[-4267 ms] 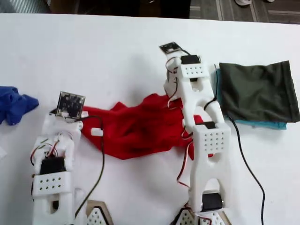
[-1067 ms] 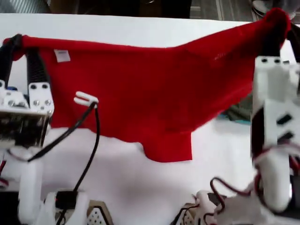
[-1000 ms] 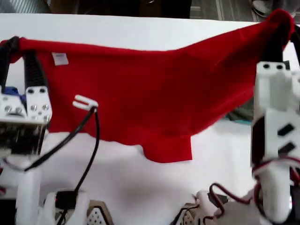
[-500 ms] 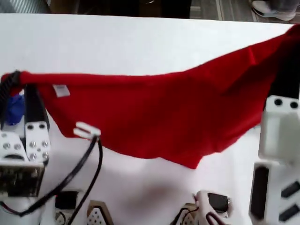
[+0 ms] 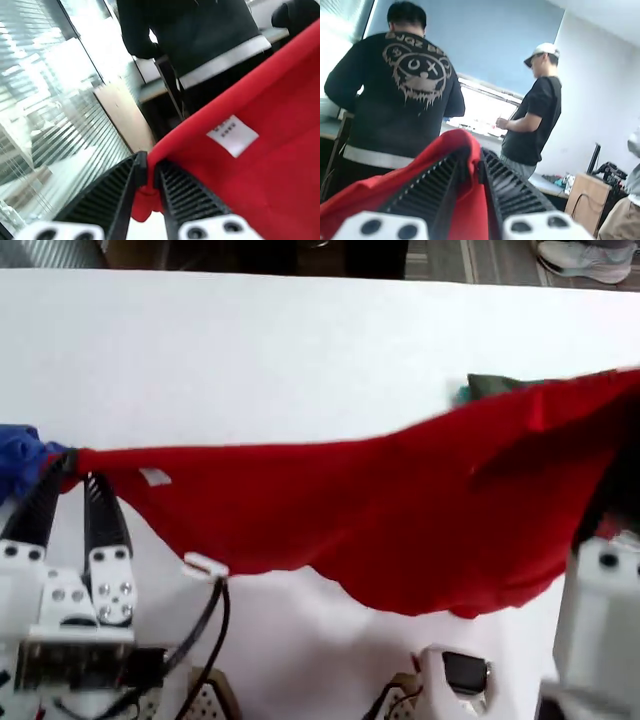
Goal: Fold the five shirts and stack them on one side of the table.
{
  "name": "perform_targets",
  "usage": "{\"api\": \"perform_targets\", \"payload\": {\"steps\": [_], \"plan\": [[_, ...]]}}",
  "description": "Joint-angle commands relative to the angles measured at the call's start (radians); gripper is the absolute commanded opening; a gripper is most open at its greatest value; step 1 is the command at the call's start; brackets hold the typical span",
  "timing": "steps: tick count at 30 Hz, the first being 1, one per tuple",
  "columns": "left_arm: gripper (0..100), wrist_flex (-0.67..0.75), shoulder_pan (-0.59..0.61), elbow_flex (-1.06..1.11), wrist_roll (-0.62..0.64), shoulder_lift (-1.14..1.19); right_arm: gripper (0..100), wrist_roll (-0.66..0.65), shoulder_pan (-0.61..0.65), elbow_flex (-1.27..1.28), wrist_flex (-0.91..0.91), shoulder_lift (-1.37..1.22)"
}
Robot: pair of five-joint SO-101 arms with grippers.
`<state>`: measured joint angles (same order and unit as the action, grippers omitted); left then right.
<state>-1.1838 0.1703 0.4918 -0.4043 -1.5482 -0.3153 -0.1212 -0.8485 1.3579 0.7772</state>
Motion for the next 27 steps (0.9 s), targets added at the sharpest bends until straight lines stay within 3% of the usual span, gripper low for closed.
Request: {"api": "perform_targets", "payload": {"steps": [1, 8, 12, 20, 27], "plan": [[3, -0.003, -0.003, -0.067, 0.0, -0.021, 2.1, 0.0, -0.005, -0.018, -0.021, 0.042], [3, -0.064, -0.003, -0.159, 0.002, -0.021, 2.1, 0.009, -0.004, -0.005, -0.01, 0.087], [3, -0.04, -0.003, -0.074, 0.0, -0.021, 2.2, 0.109, -0.004, 0.077, -0.012, 0.039], [3, 0.21, -0.003, 0.182, -0.003, -0.02, 2.2, 0.118, 0.093, 0.227, -0.076, -0.11], [3, 0.44, -0.003, 0.366, -0.005, 0.046, 2.2, 0.118, 0.128, 0.41, -0.246, -0.263]]}}
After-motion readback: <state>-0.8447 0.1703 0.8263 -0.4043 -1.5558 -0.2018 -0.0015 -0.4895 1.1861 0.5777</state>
